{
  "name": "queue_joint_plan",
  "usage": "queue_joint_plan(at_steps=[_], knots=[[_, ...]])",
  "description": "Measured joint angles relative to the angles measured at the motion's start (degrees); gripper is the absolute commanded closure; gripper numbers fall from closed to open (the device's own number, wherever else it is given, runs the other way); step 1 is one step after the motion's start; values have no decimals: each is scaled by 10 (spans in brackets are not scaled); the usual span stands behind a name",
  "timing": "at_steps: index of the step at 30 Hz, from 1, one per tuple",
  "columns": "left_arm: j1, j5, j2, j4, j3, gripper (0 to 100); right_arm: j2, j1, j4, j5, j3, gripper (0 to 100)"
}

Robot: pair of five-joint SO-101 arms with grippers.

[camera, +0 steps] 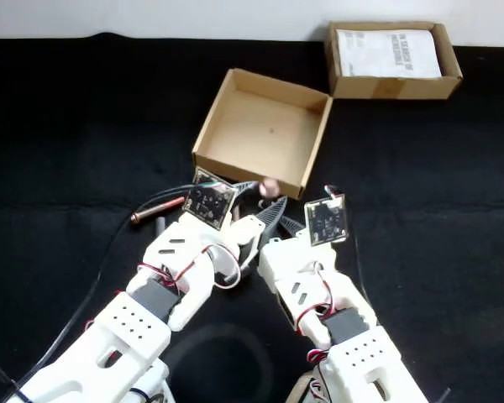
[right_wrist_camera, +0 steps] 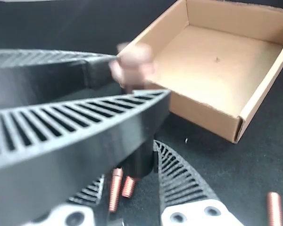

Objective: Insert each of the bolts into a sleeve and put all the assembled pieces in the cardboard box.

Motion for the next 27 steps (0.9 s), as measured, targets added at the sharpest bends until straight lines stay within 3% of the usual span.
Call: queue_joint_plan(at_steps=[14,18,22,23,27], knots=[[-33,-2,-52,29,-17,816,1,18,1,-2,-4,992],[-15,-2,-155,129,-59,832,1,25,1,-2,-4,992],[28,-2,-266,264,-97,948,1,26,1,-2,-4,992],[32,-3,-291,286,-99,989,1,26,1,-2,-4,992],[30,-2,-367,338,-99,992,1,26,1,-2,-4,992]])
